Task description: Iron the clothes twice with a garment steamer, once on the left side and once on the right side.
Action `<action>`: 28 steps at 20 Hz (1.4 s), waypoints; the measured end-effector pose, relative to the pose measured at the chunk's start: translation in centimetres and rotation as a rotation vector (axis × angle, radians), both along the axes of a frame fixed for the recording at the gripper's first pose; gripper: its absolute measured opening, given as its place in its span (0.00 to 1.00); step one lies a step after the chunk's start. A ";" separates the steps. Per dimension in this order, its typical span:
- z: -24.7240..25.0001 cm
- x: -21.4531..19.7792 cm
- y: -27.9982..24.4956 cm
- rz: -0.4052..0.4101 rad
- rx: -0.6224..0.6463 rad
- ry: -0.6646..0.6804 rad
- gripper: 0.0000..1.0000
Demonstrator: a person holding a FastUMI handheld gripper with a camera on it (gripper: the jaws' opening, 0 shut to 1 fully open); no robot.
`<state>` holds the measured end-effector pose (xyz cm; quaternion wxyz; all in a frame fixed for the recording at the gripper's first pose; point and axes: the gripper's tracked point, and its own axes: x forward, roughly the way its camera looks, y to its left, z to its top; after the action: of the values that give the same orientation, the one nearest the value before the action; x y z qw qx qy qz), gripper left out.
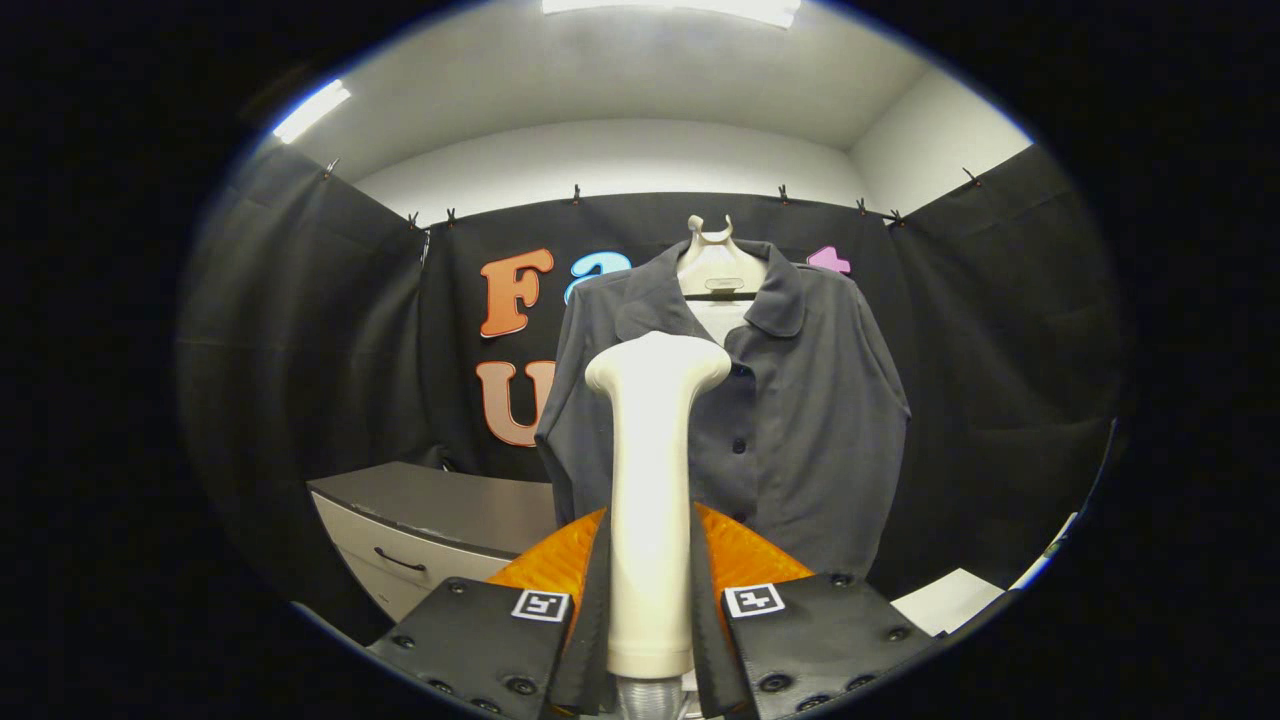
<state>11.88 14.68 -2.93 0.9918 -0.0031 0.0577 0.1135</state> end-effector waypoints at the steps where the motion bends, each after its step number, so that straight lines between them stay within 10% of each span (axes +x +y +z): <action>1: -0.2 0.6 0.4 0.004 0.003 0.004 0.42; 12: -1.5 7.2 1.5 -0.024 0.007 -0.005 0.42; 28: -4.3 6.0 1.3 -0.037 -0.016 0.003 0.43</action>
<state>17.92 15.95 -7.27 0.9936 -0.0099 0.0603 0.0949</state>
